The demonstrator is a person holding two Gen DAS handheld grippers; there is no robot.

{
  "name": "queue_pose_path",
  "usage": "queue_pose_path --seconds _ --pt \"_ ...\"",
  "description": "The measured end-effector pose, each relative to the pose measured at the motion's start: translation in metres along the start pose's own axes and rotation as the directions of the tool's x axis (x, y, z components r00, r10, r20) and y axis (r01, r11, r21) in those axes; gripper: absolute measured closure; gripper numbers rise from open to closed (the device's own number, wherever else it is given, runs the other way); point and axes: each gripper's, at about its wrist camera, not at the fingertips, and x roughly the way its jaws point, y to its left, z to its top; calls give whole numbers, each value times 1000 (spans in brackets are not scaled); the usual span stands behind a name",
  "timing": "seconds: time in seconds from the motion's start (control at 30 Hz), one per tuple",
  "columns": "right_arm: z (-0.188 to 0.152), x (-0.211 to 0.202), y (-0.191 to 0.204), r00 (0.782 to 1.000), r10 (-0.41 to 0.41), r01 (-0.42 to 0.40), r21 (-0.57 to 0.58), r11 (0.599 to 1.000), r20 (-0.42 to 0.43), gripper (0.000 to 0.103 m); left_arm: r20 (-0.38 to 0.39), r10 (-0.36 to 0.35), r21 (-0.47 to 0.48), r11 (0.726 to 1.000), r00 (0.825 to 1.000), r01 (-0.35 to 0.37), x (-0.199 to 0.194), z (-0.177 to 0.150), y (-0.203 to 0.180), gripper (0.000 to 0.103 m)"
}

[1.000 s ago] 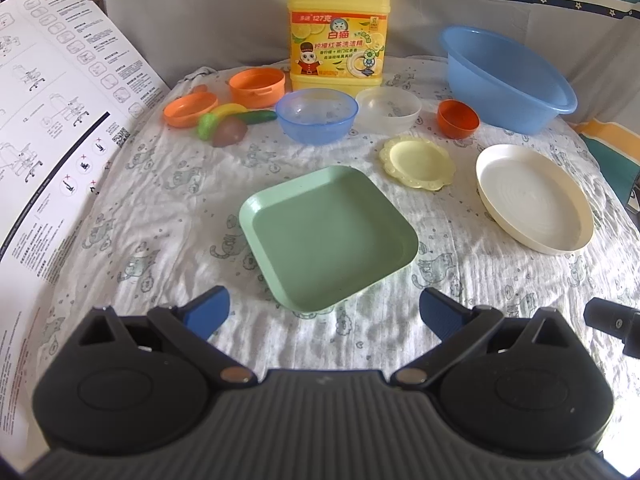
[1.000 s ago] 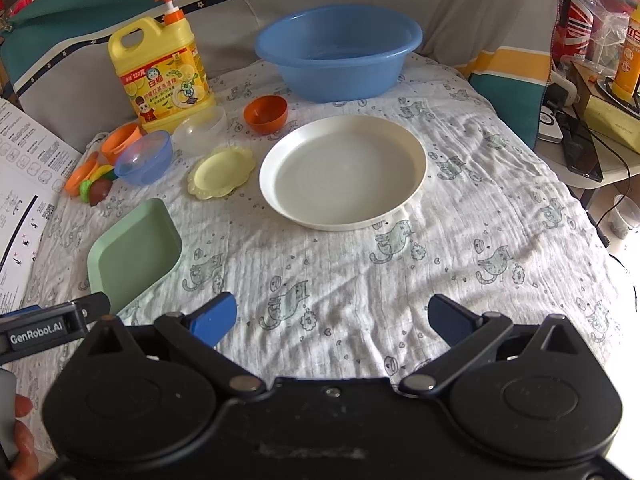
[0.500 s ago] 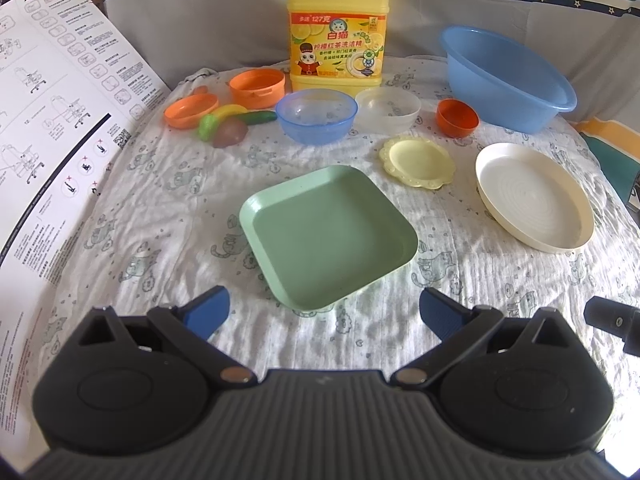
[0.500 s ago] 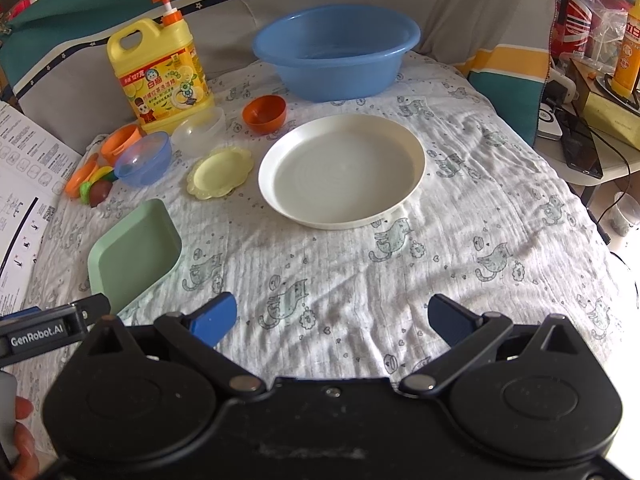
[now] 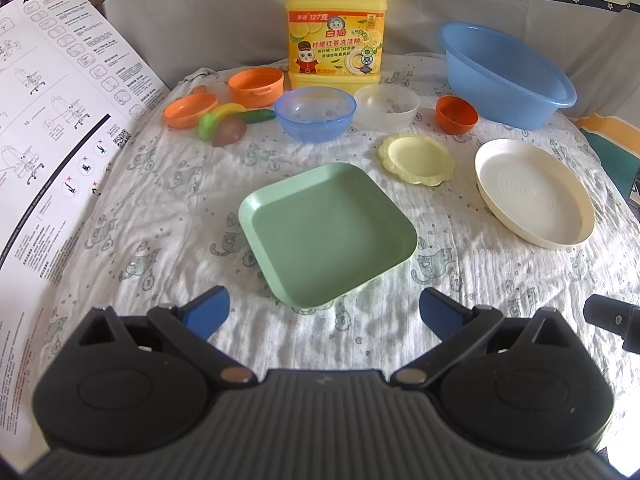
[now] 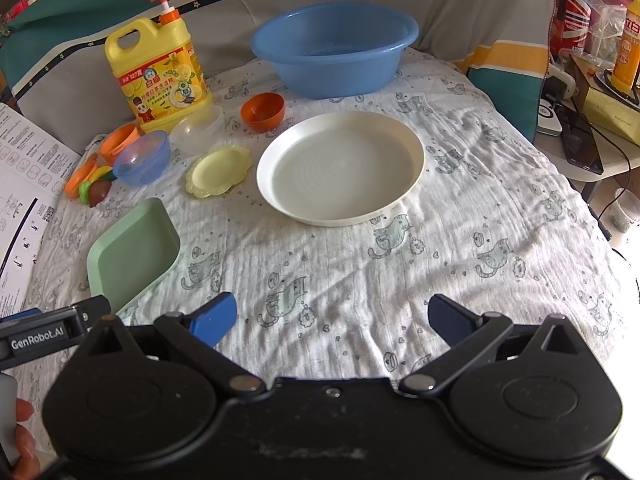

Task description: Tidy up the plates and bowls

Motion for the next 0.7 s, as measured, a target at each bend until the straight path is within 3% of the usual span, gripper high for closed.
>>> queue_pose_path --seconds 0.7 --pt "-2 19 -11 999 9 -8 26 1000 -34 0 -30 24 49 999 999 -22 13 -1 -16 0"
